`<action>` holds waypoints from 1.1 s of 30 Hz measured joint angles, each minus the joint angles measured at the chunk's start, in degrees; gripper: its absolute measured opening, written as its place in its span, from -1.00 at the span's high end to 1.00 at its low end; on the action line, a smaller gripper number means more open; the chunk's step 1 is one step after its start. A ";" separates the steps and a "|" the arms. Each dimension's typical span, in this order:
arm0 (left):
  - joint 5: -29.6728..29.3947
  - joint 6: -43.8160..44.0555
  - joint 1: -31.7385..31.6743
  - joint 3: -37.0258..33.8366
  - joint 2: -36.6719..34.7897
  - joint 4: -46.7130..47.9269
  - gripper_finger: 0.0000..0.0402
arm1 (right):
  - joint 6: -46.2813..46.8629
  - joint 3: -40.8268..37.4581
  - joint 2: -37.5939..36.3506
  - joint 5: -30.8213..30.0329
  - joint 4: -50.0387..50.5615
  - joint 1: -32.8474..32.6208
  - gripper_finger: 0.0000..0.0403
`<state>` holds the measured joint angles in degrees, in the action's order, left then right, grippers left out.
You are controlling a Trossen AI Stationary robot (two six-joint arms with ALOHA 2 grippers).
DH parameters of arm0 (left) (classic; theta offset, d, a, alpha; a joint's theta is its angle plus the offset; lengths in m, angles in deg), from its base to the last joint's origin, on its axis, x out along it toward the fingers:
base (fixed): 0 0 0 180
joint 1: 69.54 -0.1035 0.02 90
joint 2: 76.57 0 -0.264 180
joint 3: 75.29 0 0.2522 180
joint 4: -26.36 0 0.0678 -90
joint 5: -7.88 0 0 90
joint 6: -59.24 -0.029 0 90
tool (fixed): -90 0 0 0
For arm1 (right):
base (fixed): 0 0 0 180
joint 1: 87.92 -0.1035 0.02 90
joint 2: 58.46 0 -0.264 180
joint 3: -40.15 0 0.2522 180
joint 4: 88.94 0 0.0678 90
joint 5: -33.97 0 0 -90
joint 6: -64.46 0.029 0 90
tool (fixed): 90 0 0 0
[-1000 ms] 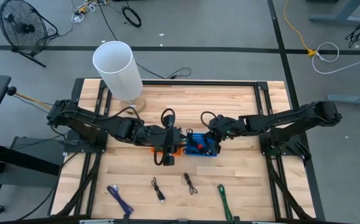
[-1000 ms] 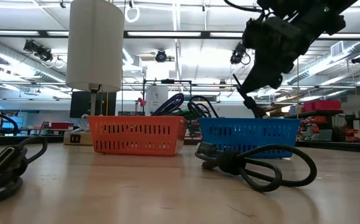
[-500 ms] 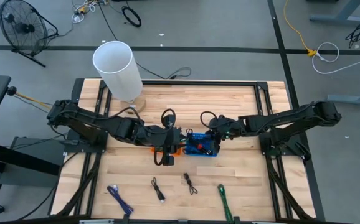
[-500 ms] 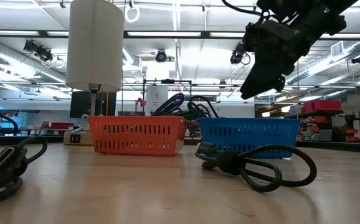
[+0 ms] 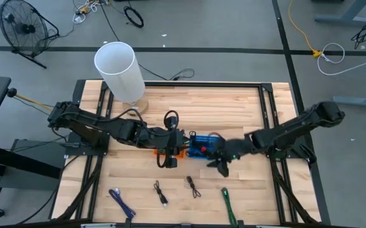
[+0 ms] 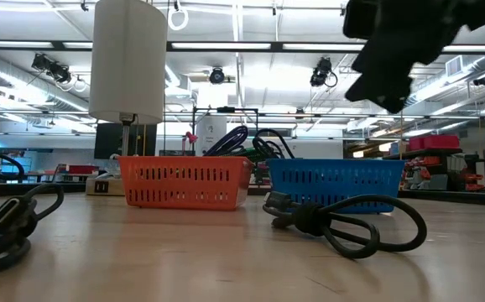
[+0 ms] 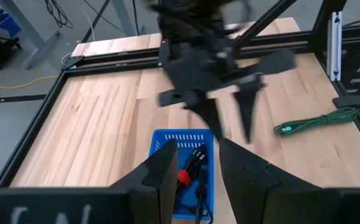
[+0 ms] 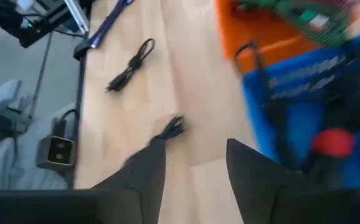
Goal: Pick & Place USB Port
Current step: Put the black charger cable into the blue bin
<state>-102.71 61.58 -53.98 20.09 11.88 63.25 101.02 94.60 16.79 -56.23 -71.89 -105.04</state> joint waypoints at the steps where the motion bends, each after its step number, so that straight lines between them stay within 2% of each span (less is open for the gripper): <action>1: -0.18 0.00 0.00 0.00 0.00 0.02 0.38 | 2.30 0.00 0.53 -1.41 -0.49 -1.78 0.16; 5: -0.25 0.01 0.00 0.00 0.00 0.08 0.38 | 10.57 0.00 4.23 -7.21 -3.10 -7.84 0.16; 8: -0.32 0.01 0.00 0.00 0.00 0.21 0.38 | 15.25 0.00 8.78 -8.60 -7.13 -10.73 0.16; 19: -0.38 1.49 0.00 0.00 0.00 0.88 0.38 | 15.08 -0.02 22.94 -8.04 -24.03 -12.87 0.16; 33: -0.38 1.53 0.00 0.02 0.00 1.25 0.38 | 13.53 6.37 30.92 -6.28 -22.29 -12.90 0.16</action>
<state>-103.09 63.10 -53.98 20.12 11.88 64.50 114.55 100.97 47.70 -62.51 -94.19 -117.94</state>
